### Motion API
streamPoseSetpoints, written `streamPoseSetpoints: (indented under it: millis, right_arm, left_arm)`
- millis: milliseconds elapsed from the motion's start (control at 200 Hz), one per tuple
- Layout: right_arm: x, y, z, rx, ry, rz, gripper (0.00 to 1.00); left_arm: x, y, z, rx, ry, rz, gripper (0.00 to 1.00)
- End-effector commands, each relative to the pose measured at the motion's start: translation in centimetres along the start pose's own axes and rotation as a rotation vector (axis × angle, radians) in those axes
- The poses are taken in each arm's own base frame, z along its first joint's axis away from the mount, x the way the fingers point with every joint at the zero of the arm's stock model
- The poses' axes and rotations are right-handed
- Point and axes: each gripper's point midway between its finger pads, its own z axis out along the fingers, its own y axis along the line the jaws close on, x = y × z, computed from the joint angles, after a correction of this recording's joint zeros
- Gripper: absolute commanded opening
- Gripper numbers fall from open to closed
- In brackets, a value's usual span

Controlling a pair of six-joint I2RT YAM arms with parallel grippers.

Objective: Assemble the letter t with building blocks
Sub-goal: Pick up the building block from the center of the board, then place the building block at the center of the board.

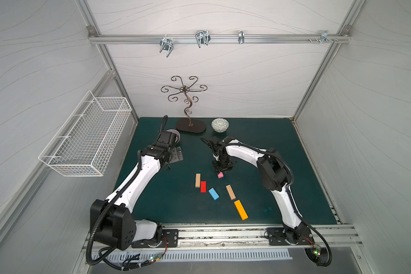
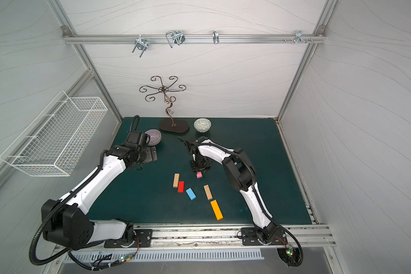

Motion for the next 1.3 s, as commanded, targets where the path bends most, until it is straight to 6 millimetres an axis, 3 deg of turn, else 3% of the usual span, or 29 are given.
streamPoseSetpoints:
  millis: [0,300,420,645,891,1046,1296]
  right_arm:
    - [1.0,-0.3,0.8,0.035,0.056,-0.001,0.51]
    - [0.7,0.0,1.4,0.059,0.067,-0.032,0.50]
    - [0.8,0.1,1.6,0.059,0.072,-0.034,0.36]
    - [0.4,-0.4,-0.3,0.089,0.041,-0.019,0.35]
    - [-2.1,-2.7,-3.6,0.016,0.003,0.183,0.33]
    - [-3.7,-4.4,-3.5,0.021,0.014,0.260,0.33]
    - [-6.1,-4.3,-2.4,0.011,0.010,0.308,0.34]
  left_arm:
    - [-0.4,0.3,-0.4,-0.009,-0.024,-0.018,1.00]
    - [-0.4,0.3,-0.3,-0.016,-0.018,-0.021,1.00]
    - [-0.4,0.4,-0.3,-0.022,-0.019,-0.021,1.00]
    - [-0.3,0.5,-0.2,-0.029,-0.015,-0.024,1.00]
    - [-0.2,0.5,0.0,-0.031,-0.007,-0.022,1.00]
    - [0.0,0.3,0.1,-0.021,-0.003,-0.014,1.00]
    - [0.3,0.0,0.5,-0.013,0.018,-0.010,0.99]
